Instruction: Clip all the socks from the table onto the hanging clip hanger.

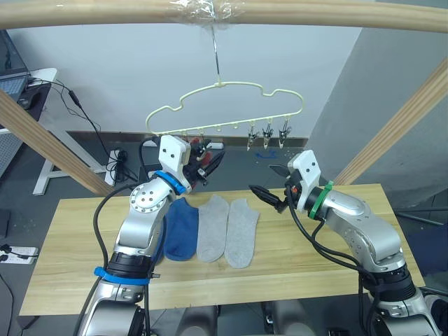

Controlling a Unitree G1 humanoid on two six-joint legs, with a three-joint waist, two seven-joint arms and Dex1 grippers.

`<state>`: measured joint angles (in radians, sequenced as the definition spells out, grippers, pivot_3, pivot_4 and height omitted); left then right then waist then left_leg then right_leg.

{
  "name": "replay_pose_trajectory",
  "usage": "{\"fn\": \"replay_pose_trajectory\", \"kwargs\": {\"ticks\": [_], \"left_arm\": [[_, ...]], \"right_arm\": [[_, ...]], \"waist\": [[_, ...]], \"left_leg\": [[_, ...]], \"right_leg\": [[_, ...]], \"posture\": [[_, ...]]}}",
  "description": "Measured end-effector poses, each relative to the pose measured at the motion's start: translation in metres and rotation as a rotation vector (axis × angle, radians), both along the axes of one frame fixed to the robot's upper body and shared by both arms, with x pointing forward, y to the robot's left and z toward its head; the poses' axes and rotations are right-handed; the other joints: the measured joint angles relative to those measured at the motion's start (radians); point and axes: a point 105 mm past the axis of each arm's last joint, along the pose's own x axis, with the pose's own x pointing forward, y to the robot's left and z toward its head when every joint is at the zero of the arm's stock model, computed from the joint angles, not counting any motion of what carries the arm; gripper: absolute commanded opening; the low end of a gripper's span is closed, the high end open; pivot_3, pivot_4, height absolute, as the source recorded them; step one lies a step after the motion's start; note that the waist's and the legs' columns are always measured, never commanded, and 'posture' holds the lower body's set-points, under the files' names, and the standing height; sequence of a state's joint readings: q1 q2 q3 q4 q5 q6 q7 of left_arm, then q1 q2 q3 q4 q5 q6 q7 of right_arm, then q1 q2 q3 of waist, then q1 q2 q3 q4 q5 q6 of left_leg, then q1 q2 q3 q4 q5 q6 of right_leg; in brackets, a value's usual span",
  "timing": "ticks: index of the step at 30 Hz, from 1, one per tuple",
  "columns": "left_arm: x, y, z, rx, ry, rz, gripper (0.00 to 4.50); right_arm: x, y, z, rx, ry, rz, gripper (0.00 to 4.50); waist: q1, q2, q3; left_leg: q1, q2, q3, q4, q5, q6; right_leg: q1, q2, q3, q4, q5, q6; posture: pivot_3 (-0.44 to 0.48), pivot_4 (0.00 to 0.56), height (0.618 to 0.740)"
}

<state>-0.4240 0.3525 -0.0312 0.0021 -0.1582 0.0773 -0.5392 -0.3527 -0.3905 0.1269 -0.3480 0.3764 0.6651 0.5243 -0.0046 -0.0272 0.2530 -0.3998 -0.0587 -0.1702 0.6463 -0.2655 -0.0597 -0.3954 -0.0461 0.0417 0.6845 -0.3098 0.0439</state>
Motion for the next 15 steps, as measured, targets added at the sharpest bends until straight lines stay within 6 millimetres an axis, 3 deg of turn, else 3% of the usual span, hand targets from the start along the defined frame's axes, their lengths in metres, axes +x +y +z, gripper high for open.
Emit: {"fn": "replay_pose_trajectory", "kwargs": {"ticks": [7, 15], "left_arm": [[-0.002, 0.01, 0.014, -0.088, -0.034, 0.041, 2.28], [-0.009, 0.005, 0.007, -0.135, -0.02, 0.083, 2.28]], "right_arm": [[-0.002, 0.002, 0.004, 0.012, -0.013, 0.014, 4.5], [-0.02, 0.016, 0.022, 0.076, -0.065, 0.149, 4.5]], "waist": [[0.0, 0.0, 0.0], [0.0, 0.0, 0.0]], "left_leg": [[0.0, 0.0, 0.0, 0.0, 0.0, 0.0], [0.0, 0.0, 0.0, 0.001, 0.0, 0.001]], "right_leg": [[0.0, 0.0, 0.0, 0.002, 0.0, 0.0], [0.0, 0.0, 0.0, 0.004, 0.0, 0.0]], "posture": [[0.05, 0.225, 0.74], [0.047, 0.234, 0.74]]}}
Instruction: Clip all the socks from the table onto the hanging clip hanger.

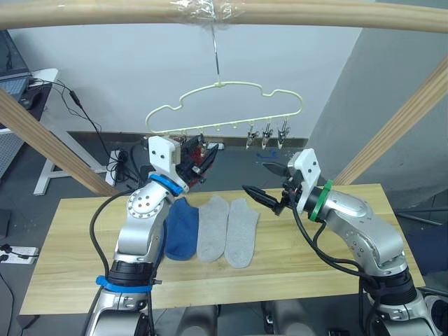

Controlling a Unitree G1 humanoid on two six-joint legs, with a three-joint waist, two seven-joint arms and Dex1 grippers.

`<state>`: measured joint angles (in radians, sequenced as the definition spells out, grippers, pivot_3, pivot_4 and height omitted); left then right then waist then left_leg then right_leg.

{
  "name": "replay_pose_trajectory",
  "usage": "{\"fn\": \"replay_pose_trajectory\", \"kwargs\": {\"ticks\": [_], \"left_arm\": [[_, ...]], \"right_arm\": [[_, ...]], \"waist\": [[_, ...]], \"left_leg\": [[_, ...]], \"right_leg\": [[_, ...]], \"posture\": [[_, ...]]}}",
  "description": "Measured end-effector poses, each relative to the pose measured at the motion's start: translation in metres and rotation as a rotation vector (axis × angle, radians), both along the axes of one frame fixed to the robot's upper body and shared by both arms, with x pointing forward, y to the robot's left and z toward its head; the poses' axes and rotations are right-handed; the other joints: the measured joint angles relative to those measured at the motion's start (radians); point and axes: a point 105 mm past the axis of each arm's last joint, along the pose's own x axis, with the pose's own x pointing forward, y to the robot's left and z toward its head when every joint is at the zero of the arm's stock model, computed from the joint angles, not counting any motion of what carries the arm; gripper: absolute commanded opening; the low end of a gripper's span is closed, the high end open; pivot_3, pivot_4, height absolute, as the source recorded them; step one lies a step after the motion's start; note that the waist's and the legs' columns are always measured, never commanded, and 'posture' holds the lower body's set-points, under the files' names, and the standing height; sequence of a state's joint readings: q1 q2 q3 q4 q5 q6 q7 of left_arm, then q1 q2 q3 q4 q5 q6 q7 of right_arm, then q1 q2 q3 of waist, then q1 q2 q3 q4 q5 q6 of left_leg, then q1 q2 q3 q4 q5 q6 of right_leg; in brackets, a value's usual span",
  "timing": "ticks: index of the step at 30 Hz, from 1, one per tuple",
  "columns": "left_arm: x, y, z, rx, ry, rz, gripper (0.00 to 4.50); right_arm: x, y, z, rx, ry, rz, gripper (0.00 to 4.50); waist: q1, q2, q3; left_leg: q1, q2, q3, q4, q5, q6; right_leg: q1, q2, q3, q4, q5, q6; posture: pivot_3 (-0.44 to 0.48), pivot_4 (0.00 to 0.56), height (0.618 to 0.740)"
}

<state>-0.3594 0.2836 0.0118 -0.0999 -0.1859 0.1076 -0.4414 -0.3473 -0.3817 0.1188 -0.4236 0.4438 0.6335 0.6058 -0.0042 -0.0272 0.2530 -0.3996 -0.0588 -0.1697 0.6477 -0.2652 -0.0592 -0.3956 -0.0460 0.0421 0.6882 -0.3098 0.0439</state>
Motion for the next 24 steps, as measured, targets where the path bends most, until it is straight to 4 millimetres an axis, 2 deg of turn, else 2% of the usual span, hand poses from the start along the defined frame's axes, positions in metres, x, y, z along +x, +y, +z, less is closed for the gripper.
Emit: {"fn": "replay_pose_trajectory", "kwargs": {"ticks": [6, 12, 24], "left_arm": [[-0.006, -0.007, -0.003, -0.019, -0.002, 0.036, 2.28], [-0.003, -0.003, -0.001, -0.002, -0.025, 0.112, 2.28], [-0.002, -0.003, 0.007, 0.029, -0.098, 0.149, 2.28]], "right_arm": [[0.0, -0.002, 0.016, 0.017, -0.047, 0.024, 4.5], [0.0, -0.002, 0.017, 0.025, -0.041, 0.033, 4.5], [0.0, -0.006, 0.018, 0.022, -0.042, 0.024, 4.5]], "waist": [[0.0, 0.0, 0.0], [0.0, 0.0, 0.0], [0.0, 0.0, 0.0]], "left_leg": [[0.001, 0.0, 0.0, 0.0, 0.0, 0.0], [0.001, 0.0, 0.003, 0.0, 0.001, 0.0], [0.001, 0.0, 0.003, 0.0, 0.001, 0.001]], "right_leg": [[0.0, 0.0, -0.001, 0.002, 0.0, 0.0], [0.0, 0.0, 0.0, 0.002, 0.0, 0.0], [0.0, 0.0, 0.0, 0.002, 0.0, 0.0]], "posture": [[0.045, 0.236, 0.74], [0.044, 0.238, 0.74], [0.042, 0.238, 0.74]]}}
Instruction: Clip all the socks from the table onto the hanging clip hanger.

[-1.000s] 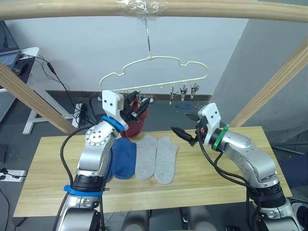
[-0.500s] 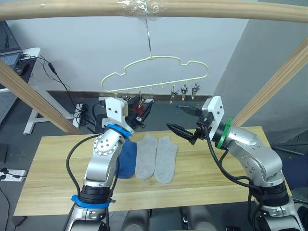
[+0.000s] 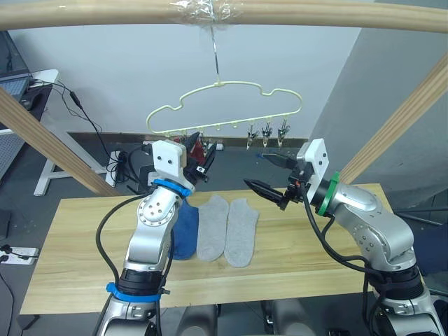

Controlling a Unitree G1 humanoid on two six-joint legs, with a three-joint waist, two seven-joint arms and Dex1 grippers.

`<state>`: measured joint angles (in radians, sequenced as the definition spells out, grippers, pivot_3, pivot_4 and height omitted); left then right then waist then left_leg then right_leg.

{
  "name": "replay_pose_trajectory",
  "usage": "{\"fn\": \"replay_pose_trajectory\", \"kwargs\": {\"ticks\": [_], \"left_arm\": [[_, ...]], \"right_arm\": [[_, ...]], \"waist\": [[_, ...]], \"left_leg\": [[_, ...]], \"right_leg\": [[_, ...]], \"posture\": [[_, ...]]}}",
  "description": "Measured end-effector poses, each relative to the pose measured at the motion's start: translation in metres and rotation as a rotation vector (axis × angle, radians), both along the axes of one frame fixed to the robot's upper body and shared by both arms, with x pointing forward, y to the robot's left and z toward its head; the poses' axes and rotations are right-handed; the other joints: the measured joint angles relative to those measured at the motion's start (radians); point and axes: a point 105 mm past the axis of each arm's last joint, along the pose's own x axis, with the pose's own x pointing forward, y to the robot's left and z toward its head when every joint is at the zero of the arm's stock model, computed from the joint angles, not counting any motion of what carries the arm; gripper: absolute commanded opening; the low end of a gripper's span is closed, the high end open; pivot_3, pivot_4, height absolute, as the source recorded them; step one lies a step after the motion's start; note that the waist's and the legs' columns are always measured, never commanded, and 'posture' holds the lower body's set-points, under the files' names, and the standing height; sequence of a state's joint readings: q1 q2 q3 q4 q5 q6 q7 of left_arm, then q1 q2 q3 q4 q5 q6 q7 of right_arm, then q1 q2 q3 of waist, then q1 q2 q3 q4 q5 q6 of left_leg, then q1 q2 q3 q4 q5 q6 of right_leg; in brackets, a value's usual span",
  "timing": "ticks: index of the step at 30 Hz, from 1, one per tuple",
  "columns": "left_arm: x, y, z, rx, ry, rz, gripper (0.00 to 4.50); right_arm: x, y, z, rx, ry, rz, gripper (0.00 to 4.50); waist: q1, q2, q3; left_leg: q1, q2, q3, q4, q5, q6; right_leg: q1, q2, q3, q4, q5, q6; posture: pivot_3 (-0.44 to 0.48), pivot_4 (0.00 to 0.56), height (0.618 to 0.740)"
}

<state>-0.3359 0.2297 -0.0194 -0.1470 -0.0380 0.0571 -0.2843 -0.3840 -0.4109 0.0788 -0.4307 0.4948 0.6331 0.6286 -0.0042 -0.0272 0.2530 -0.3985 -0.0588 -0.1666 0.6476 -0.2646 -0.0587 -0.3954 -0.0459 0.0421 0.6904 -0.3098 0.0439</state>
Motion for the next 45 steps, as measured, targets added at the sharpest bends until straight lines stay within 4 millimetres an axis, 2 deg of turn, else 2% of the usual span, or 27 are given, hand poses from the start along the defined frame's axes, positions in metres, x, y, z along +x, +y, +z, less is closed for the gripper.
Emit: {"fn": "replay_pose_trajectory", "kwargs": {"ticks": [26, 45], "left_arm": [[0.001, 0.0, -0.005, -0.066, 0.03, 0.023, 2.28], [0.0, -0.009, -0.005, -0.093, 0.041, -0.026, 2.28]], "right_arm": [[-0.002, 0.001, 0.001, 0.009, 0.011, 0.015, 4.5], [-0.004, 0.001, 0.003, 0.009, 0.013, 0.007, 4.5]], "waist": [[0.0, 0.0, 0.0], [0.0, 0.0, 0.0]], "left_leg": [[0.0, 0.0, 0.001, 0.0, 0.0, 0.0], [0.0, 0.0, 0.002, 0.0, 0.0, 0.0]], "right_leg": [[0.0, 0.0, 0.0, 0.0, 0.0, 0.0], [0.0, 0.0, 0.0, 0.0, 0.0, 0.0]], "posture": [[0.033, 0.226, 0.74], [0.033, 0.233, 0.74]]}}
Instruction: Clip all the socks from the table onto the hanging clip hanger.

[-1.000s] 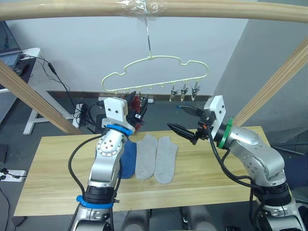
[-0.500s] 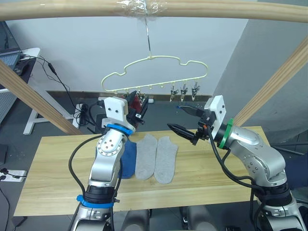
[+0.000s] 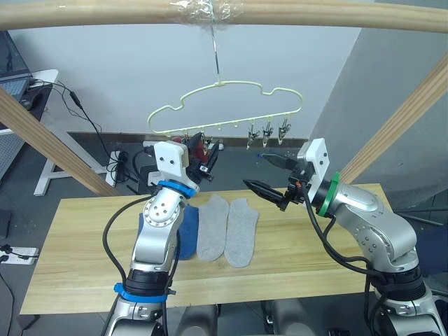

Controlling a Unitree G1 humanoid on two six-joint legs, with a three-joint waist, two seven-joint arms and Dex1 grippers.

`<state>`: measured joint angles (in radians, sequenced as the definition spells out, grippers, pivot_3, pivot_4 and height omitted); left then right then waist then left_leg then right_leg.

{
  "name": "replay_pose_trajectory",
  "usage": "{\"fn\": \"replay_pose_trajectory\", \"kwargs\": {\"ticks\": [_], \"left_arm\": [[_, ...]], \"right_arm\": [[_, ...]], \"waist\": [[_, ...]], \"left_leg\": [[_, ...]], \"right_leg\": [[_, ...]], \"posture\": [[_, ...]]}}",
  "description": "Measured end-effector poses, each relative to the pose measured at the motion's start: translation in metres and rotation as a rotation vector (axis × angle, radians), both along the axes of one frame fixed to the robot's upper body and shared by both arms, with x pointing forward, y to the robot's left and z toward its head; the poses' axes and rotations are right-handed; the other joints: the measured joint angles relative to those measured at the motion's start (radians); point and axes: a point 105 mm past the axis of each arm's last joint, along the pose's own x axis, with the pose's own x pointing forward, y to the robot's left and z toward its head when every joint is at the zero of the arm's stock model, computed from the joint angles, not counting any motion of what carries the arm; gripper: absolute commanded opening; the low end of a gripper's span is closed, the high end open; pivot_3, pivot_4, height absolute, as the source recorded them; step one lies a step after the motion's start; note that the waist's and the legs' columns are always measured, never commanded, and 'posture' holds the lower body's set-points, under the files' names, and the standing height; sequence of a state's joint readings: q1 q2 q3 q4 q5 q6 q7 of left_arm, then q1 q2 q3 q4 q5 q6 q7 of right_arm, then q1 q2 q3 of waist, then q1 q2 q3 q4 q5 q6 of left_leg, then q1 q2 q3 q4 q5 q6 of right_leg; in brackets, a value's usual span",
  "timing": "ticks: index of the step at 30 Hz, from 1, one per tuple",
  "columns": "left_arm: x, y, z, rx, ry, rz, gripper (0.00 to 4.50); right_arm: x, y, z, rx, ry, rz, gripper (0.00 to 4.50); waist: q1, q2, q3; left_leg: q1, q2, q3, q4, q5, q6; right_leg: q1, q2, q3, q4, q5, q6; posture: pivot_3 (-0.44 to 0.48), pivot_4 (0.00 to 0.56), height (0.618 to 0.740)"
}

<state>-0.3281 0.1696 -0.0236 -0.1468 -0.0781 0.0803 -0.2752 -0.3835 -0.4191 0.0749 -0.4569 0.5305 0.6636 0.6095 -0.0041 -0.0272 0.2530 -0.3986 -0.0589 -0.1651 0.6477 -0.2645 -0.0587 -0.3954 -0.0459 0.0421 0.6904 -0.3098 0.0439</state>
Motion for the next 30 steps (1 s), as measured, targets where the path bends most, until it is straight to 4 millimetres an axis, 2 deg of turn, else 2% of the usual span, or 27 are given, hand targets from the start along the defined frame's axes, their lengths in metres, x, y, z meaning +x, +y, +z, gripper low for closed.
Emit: {"fn": "replay_pose_trajectory", "kwargs": {"ticks": [23, 26, 30], "left_arm": [[0.0088, -0.0011, -0.0031, 0.031, 0.01, -0.001, 2.28], [0.0086, -0.0012, -0.0027, 0.031, 0.006, -0.002, 1.76], [0.0086, -0.0011, -0.0025, 0.03, 0.005, -0.002, 0.69]], "right_arm": [[0.0005, -0.0014, 0.0001, 0.002, 0.001, -0.007, 4.5], [0.0007, -0.0015, 0.0, 0.002, 0.001, -0.008, 4.5], [0.0011, -0.0016, -0.0001, 0.004, 0.003, -0.013, 4.5]], "waist": [[-0.001, 0.0, 0.0], [-0.001, 0.0, 0.0], [-0.001, 0.0, 0.0]], "left_leg": [[0.0, 0.0, 0.0, 0.0, 0.0, 0.0], [0.0, 0.0, 0.0, 0.0, 0.0, 0.0], [0.0, 0.0, 0.0, 0.0, 0.0, 0.0]], "right_leg": [[0.0, 0.0, 0.0, 0.0, 0.0, 0.0], [0.0, 0.0, 0.0, 0.0, 0.0, 0.0], [0.0, 0.0, 0.0, 0.0, 0.0, 0.0]], "posture": [[0.026, 0.243, 0.74], [0.027, 0.245, 0.74], [0.029, 0.246, 0.74]]}}
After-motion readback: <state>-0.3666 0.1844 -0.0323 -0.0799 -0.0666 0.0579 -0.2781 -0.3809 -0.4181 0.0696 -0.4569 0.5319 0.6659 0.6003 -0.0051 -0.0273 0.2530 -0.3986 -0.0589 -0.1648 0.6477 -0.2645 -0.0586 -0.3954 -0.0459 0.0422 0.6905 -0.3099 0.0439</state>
